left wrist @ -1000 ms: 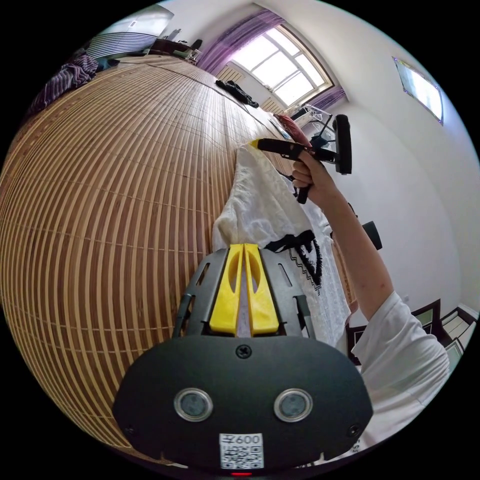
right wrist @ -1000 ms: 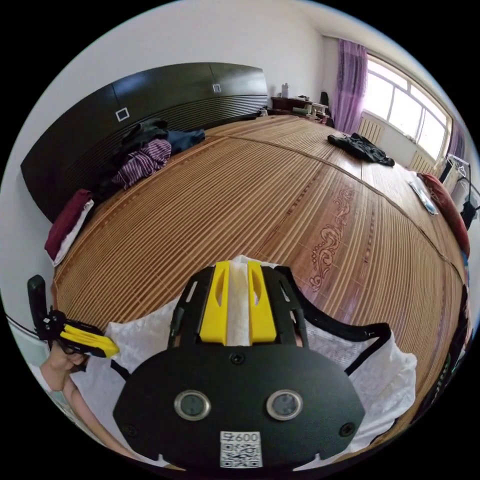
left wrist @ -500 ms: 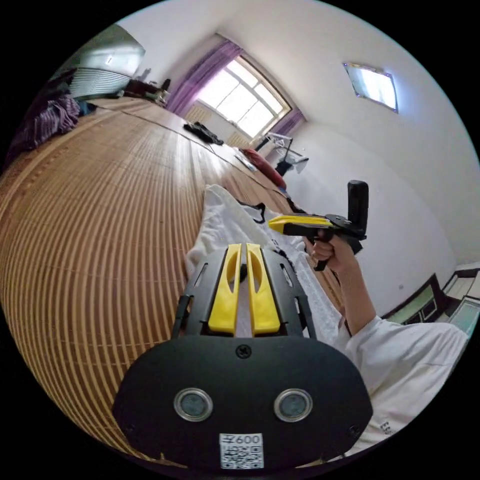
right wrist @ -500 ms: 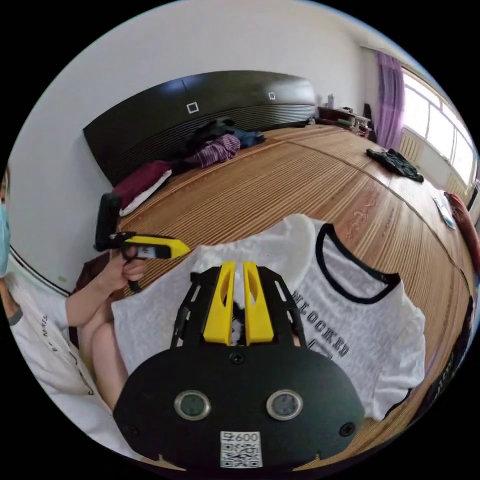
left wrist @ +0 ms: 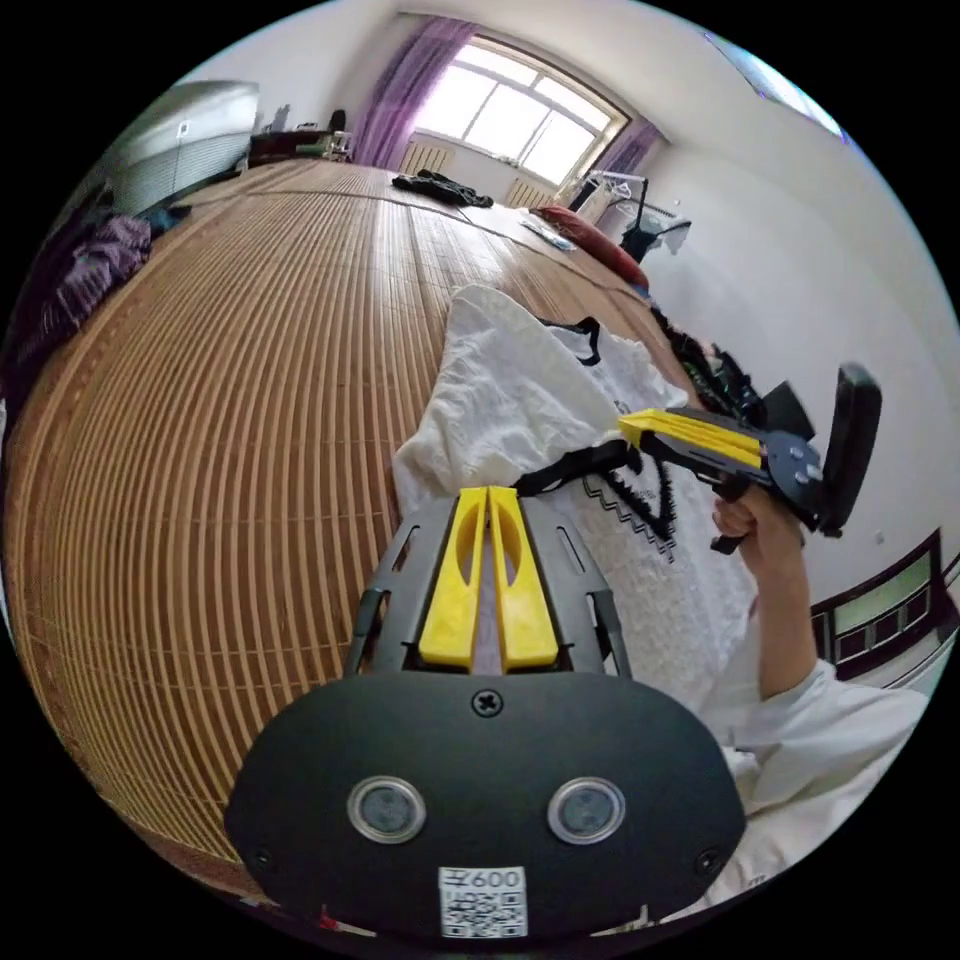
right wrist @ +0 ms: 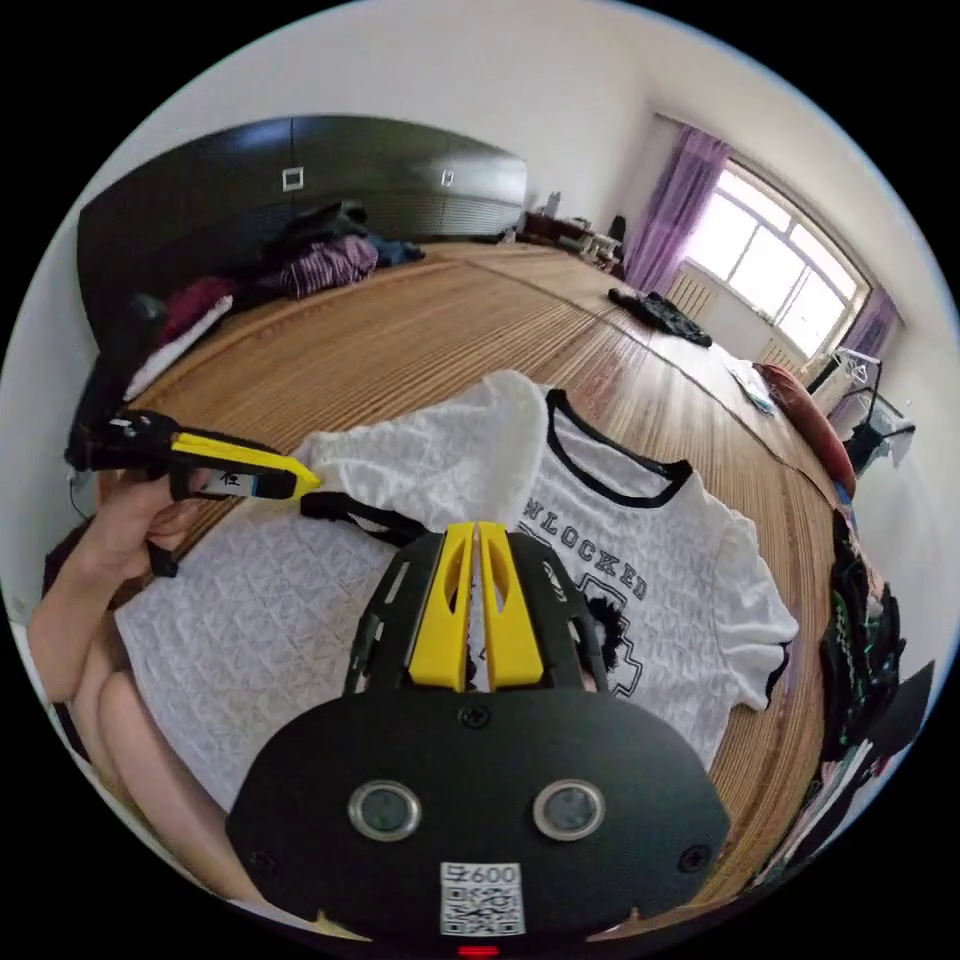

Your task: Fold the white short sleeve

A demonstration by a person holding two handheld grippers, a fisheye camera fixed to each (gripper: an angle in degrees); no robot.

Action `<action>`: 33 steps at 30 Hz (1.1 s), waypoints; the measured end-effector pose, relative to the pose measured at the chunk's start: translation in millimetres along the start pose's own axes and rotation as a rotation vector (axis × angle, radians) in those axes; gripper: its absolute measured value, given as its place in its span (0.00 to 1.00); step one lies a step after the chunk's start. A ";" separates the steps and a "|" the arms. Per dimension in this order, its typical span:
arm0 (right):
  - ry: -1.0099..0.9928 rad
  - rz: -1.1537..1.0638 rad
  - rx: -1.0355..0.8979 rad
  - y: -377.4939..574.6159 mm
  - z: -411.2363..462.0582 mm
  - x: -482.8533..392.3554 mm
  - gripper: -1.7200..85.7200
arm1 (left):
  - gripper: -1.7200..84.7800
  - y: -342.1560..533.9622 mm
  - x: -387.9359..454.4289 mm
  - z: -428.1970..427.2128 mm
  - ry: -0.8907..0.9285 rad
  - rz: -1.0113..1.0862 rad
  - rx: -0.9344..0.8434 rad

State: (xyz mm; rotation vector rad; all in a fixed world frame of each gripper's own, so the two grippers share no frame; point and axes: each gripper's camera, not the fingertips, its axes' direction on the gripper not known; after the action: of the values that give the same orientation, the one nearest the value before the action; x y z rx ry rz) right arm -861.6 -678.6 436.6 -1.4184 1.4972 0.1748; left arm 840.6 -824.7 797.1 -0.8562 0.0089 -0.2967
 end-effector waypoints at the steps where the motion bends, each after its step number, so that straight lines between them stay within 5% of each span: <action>1: 0.024 0.045 0.028 0.9 -18.4 14.2 0.02 | 0.04 0.7 -7.3 -8.5 0.011 0.018 0.026; 4: 0.115 0.195 0.059 10.6 -51.3 64.0 0.04 | 0.07 -0.9 -24.9 -24.4 -0.076 -0.019 0.038; 11: 0.169 0.679 0.059 50.7 -108.3 258.4 0.10 | 0.09 -1.3 -59.5 -42.4 0.049 -0.110 0.078; 17: 0.141 0.741 -0.063 27.9 -112.3 398.4 0.10 | 0.05 -9.8 -74.9 -35.7 0.037 -0.151 0.029; 22: 0.260 0.777 -0.174 -12.6 -94.8 457.3 0.11 | 0.03 -21.4 -74.8 -35.6 -0.012 -0.145 0.004; 28: 0.071 0.829 -0.215 -26.0 -77.1 485.1 0.02 | 0.02 -26.6 -85.1 -40.1 0.036 -0.169 0.011; 33: 0.029 0.869 -0.037 -33.6 -133.6 464.4 0.01 | 0.02 -34.9 -77.0 -43.0 -0.004 -0.158 0.014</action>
State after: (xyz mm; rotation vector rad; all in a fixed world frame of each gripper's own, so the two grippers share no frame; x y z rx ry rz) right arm -807.7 -1086.9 181.6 -0.7111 2.0564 0.7136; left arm 752.5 -858.1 786.2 -0.8448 -0.0649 -0.4428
